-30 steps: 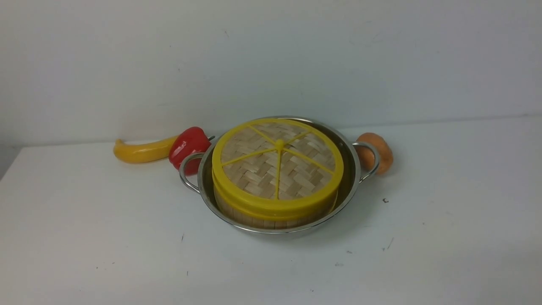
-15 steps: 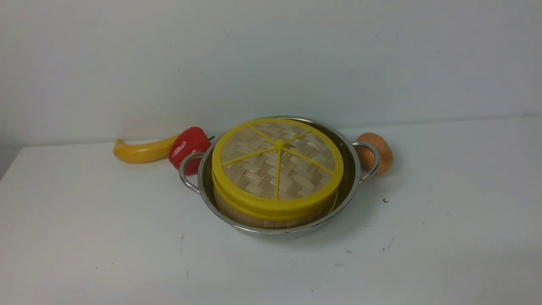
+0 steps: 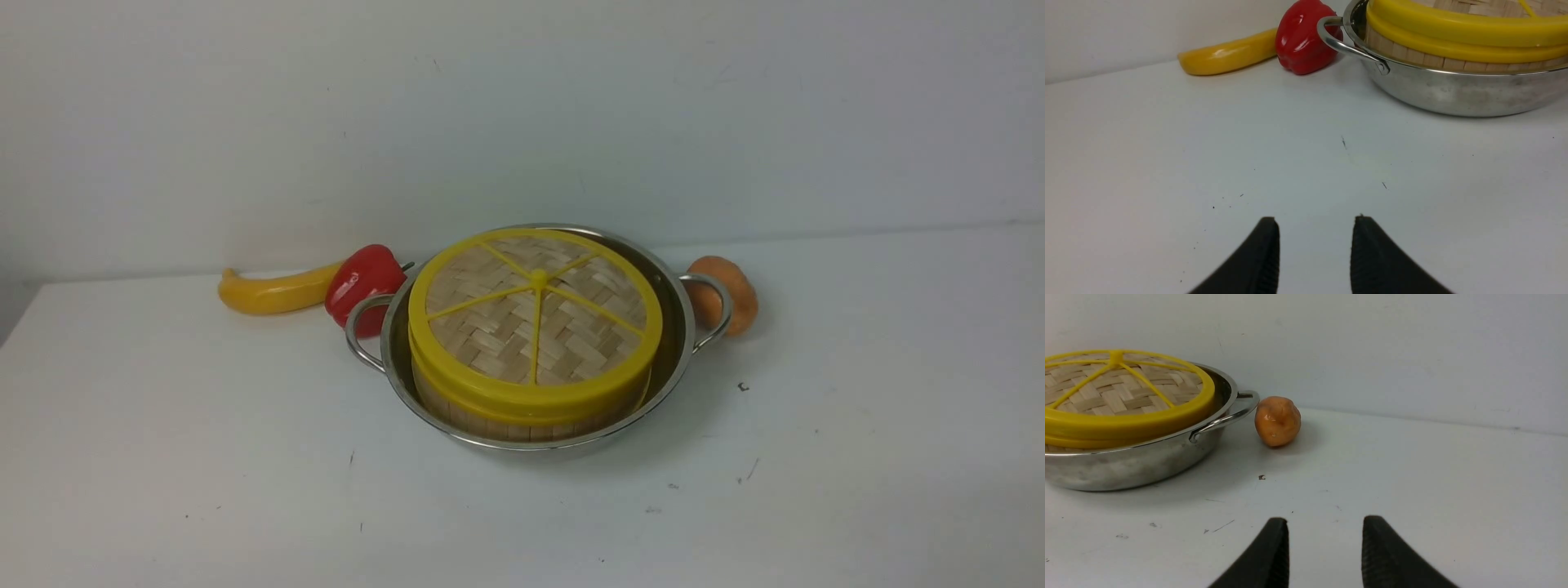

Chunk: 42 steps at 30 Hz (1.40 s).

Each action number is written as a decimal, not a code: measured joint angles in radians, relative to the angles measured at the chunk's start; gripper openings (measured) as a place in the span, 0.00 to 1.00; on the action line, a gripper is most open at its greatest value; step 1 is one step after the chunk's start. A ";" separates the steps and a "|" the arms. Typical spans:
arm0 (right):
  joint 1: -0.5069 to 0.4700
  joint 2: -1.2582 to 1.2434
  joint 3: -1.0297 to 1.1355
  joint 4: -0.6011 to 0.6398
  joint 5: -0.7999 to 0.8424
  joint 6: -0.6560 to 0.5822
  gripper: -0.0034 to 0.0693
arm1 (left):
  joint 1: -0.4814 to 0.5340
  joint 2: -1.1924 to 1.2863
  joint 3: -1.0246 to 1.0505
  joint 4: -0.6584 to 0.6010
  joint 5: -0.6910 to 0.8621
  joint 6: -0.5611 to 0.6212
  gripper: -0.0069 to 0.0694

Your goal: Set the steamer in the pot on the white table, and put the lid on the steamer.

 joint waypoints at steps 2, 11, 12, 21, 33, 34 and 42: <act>0.000 0.000 0.000 0.000 0.000 0.000 0.42 | 0.000 0.000 0.000 0.000 0.000 0.000 0.41; 0.001 0.000 0.000 0.000 0.000 0.000 0.42 | 0.000 0.000 0.000 0.000 0.000 0.000 0.41; 0.001 0.000 0.000 0.000 0.000 0.000 0.42 | 0.000 0.000 0.000 0.000 0.000 0.000 0.41; 0.001 0.000 0.000 0.000 0.000 0.000 0.42 | 0.000 0.000 0.000 0.000 0.000 0.000 0.41; 0.001 0.000 0.000 0.000 0.000 0.028 0.42 | 0.000 0.000 0.000 0.000 0.000 0.000 0.41; 0.001 0.000 0.000 0.000 0.000 0.031 0.42 | 0.000 0.000 0.000 0.000 0.000 0.000 0.41; 0.001 0.000 0.000 0.000 0.000 0.053 0.42 | 0.000 0.000 0.000 0.000 0.000 0.000 0.41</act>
